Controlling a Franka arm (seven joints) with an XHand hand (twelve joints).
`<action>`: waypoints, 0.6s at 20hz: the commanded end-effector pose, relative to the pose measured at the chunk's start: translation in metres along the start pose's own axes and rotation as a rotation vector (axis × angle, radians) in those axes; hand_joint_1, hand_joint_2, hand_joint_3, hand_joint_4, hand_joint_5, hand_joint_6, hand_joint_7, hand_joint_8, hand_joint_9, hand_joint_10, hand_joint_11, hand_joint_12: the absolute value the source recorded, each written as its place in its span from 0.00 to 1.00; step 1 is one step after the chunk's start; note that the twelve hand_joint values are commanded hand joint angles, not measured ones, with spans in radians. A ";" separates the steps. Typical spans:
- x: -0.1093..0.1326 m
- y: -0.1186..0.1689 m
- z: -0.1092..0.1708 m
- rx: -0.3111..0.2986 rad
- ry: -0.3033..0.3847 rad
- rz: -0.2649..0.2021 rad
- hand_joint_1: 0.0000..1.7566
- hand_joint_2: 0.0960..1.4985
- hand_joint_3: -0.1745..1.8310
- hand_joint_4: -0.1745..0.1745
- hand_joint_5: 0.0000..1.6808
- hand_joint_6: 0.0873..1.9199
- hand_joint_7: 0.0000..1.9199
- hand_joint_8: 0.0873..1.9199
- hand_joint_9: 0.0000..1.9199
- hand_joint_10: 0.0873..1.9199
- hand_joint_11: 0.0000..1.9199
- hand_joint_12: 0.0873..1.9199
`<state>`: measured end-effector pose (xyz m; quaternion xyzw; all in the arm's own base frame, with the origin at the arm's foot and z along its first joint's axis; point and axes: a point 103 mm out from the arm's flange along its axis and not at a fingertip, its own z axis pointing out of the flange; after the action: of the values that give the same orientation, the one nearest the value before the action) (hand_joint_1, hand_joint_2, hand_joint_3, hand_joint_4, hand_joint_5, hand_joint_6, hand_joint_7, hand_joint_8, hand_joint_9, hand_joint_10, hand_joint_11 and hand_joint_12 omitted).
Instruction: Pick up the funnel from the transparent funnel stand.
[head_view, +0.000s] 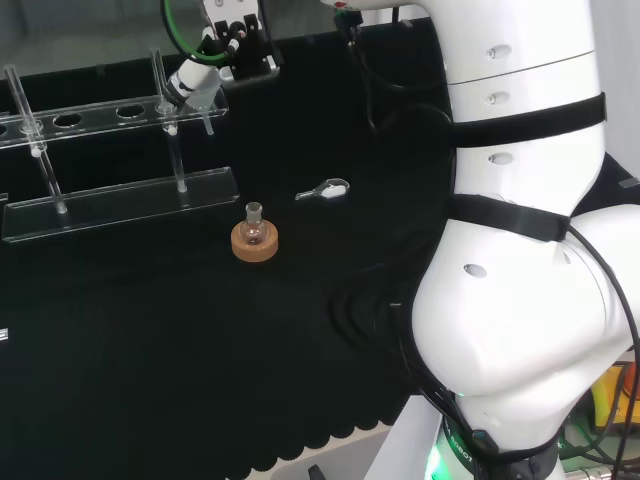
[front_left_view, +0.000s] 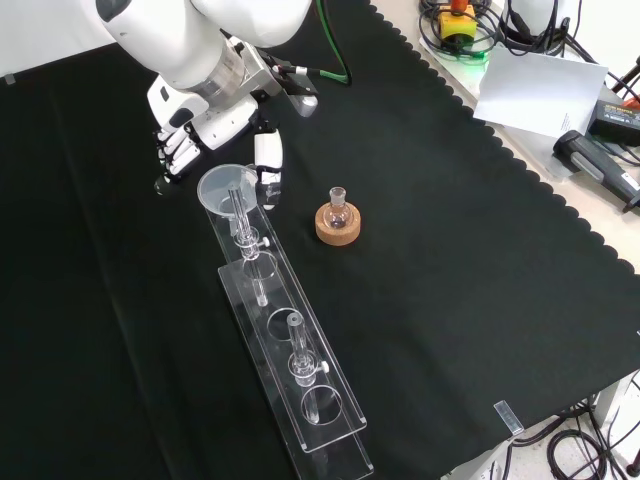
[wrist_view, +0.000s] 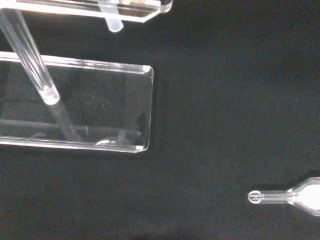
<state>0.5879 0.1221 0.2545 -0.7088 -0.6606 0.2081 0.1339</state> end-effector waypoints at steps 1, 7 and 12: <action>-0.004 -0.002 0.004 -0.009 0.048 0.002 0.19 0.45 0.10 0.33 0.14 0.00 0.22 0.23 0.14 0.35 0.00 0.42; -0.002 -0.007 0.007 -0.007 0.059 -0.011 0.20 0.45 0.10 0.35 0.19 0.00 0.28 0.21 0.20 0.31 0.00 0.46; -0.003 -0.010 0.004 0.002 0.058 -0.020 0.18 0.44 0.09 0.31 0.13 0.00 0.22 0.18 0.20 0.30 0.00 0.48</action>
<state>0.5780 0.1201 0.2533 -0.7091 -0.6628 0.1851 0.1536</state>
